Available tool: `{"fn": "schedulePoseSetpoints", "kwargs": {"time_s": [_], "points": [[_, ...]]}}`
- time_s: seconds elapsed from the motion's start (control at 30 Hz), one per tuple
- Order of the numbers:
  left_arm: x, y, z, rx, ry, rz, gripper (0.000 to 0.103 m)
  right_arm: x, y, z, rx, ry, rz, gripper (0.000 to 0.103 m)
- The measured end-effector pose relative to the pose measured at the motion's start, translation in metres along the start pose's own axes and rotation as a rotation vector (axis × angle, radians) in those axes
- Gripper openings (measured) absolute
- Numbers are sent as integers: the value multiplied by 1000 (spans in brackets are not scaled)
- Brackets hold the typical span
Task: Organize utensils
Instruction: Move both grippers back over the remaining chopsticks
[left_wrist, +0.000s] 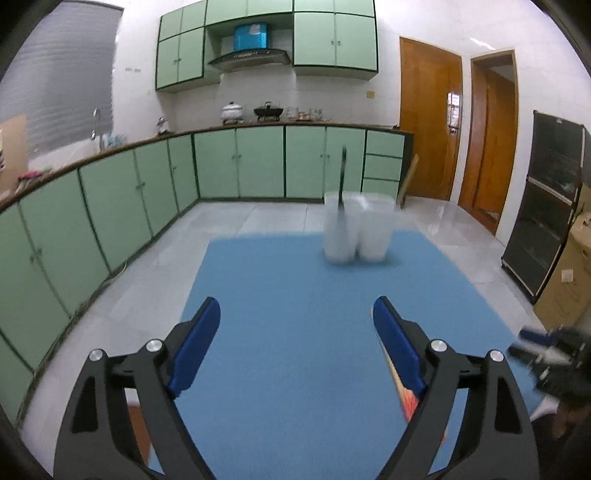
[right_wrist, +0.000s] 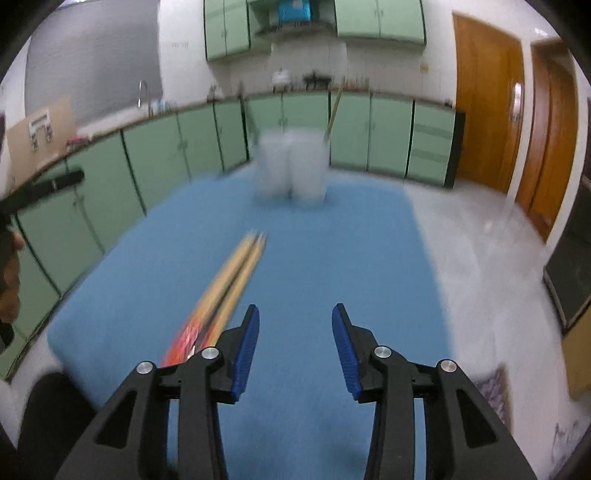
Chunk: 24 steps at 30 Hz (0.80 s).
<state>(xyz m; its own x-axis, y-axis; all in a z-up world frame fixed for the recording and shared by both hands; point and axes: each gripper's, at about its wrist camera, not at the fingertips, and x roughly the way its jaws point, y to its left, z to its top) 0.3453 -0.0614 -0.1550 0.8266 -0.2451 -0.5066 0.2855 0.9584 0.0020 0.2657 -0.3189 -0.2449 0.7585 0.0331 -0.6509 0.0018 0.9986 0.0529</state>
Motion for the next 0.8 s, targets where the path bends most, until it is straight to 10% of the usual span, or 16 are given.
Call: {"fn": "schedulePoseSetpoints", "kwargs": {"time_s": [0.17, 0.6, 0.8], "points": [[-19, -2, -65, -35, 68, 6, 83, 13, 40, -58, -73, 75, 25, 41], [-22, 10, -104, -76, 127, -4, 83, 45, 66, -46, -94, 17, 48, 41], [-4, -15, -119, -31, 170, -59, 83, 45, 51, -44, -76, 22, 50, 19]]}}
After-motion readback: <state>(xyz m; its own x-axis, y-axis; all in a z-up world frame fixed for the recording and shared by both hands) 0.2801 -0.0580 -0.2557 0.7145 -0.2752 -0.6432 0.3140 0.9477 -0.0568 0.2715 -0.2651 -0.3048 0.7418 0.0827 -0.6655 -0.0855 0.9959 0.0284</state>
